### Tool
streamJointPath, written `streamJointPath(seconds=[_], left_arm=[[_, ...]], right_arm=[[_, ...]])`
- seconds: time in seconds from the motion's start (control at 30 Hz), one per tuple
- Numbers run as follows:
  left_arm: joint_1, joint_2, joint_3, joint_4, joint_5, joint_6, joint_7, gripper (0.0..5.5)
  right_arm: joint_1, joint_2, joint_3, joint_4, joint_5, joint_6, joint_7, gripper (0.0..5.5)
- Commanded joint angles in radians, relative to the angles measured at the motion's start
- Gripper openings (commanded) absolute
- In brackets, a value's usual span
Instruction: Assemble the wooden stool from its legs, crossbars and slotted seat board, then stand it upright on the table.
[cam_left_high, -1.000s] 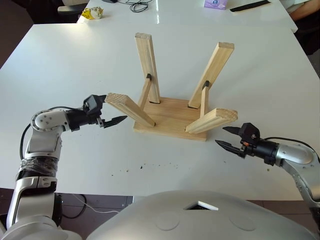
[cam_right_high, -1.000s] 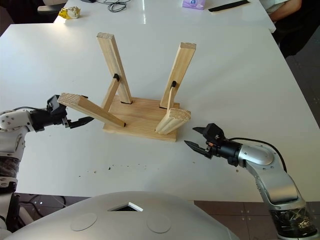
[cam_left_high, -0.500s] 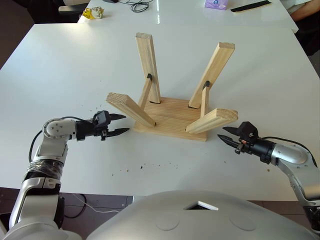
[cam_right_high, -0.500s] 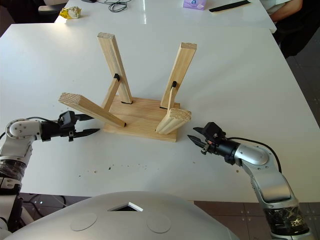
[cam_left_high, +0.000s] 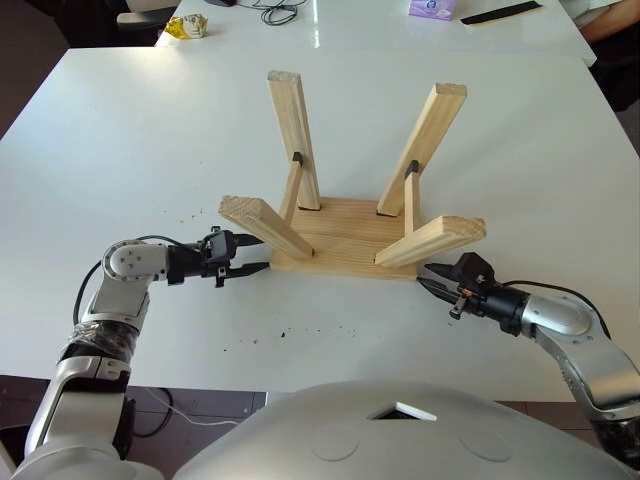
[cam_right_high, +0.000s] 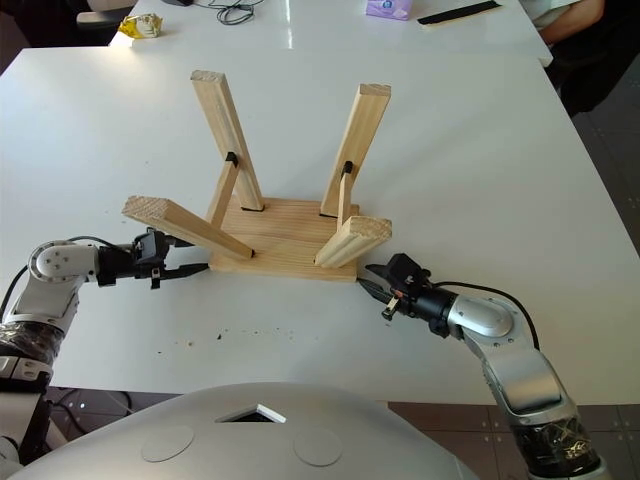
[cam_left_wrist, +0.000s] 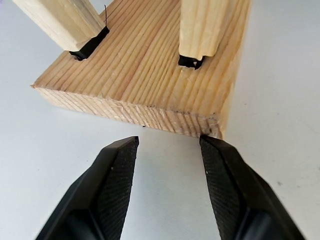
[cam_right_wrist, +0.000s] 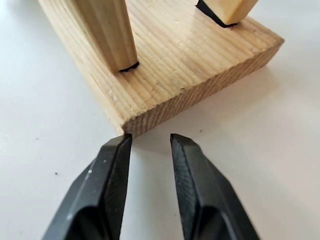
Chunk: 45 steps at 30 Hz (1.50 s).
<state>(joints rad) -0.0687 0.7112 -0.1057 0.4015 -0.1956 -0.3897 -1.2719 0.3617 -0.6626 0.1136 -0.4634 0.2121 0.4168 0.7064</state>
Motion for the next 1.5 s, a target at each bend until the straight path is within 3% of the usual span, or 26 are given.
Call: streamJointPath(seconds=[0.03, 0.3, 0.57, 0.77, 1.03, 1.5], left_arm=[[0.059, -0.001, -0.046, -0.079, -0.012, 0.043, -0.046, 2.31], [0.079, 0.006, 0.005, -0.208, -0.092, 0.162, -0.021, 2.31], [0.419, 0.139, 0.189, -0.623, -0.269, 0.343, -0.034, 2.31], [0.422, 0.131, 0.257, -0.741, -0.349, 0.477, 0.022, 2.31], [0.573, 0.167, 0.391, -1.003, -0.531, 0.694, 0.046, 2.31], [0.607, 0.216, 0.582, -1.097, -0.773, 0.935, 0.052, 2.31]], right_arm=[[-0.031, 0.026, 0.036, -0.018, 0.003, 0.009, -0.001, 1.46], [0.026, 0.006, 0.018, -0.154, 0.04, 0.041, 0.009, 1.46], [0.13, -0.029, -0.072, -0.361, 0.102, 0.125, 0.009, 1.46], [0.269, -0.044, -0.138, -0.532, 0.131, 0.169, -0.015, 1.46], [0.291, -0.199, -0.426, -0.584, 0.395, 0.171, 0.036, 1.46], [0.353, -0.478, -0.766, -0.584, 0.874, 0.174, 0.063, 1.46]])
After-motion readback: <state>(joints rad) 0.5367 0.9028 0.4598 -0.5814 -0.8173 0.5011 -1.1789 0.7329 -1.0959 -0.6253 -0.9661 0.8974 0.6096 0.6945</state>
